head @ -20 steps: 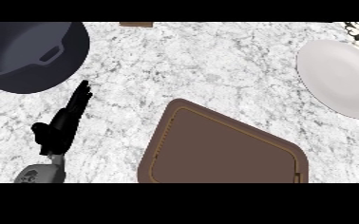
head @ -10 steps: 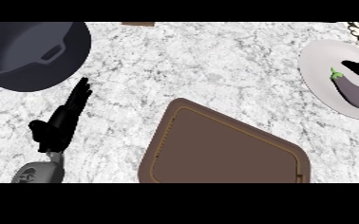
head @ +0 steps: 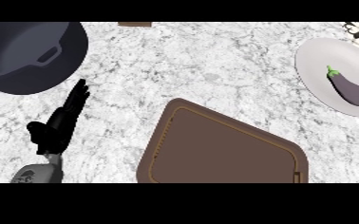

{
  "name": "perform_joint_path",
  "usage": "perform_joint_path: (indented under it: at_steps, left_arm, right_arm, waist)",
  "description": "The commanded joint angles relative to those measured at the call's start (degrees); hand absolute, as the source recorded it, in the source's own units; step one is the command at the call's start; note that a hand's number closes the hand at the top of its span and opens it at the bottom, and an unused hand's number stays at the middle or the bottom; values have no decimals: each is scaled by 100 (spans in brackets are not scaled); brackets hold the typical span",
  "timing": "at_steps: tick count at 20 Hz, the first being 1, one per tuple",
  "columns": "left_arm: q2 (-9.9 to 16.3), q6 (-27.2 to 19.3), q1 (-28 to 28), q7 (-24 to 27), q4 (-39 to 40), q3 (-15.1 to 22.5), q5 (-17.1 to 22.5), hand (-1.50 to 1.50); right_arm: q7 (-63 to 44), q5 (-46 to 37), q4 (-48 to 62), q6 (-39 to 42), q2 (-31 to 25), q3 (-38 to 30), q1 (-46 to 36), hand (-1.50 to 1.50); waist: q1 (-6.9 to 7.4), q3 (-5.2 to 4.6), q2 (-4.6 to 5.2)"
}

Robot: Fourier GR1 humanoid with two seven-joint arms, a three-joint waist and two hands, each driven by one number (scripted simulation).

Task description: Pick the eggplant from the tray and place it in the plate

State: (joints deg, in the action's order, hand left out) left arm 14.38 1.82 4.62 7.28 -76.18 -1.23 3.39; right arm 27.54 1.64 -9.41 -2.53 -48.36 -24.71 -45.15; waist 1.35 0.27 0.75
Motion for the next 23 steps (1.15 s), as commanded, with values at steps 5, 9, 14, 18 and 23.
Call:
perform_joint_path:
  at_steps: [5, 9, 14, 18, 23]
  left_arm:
    - [39, 123, -40, 46, -44, 9, -6, 0]
    - [-113, 56, -210, 23, -196, 98, -28, 0]
    - [5, 137, 12, 38, -1, -61, 41, 0]
    - [-4, 142, -53, 0, -129, -32, 31, 0]
    - [-101, -5, -63, 39, -127, 66, -139, 0]
  right_arm:
    - [988, 689, 245, 1469, -625, -729, 1258, -150]
    - [1341, 618, 208, 1767, -717, -682, 1644, -150]
    - [1652, 557, 183, 2343, -903, -645, 1984, -150]
    - [1919, 450, 211, 2231, -730, -572, 2202, -150]
    - [2336, 478, 144, 2080, -689, -648, 2486, -150]
  waist:
    - [-33, 19, 27]
    - [53, 26, 20]
    - [38, 38, 47]
    - [88, 43, 43]
    - [39, 48, 30]
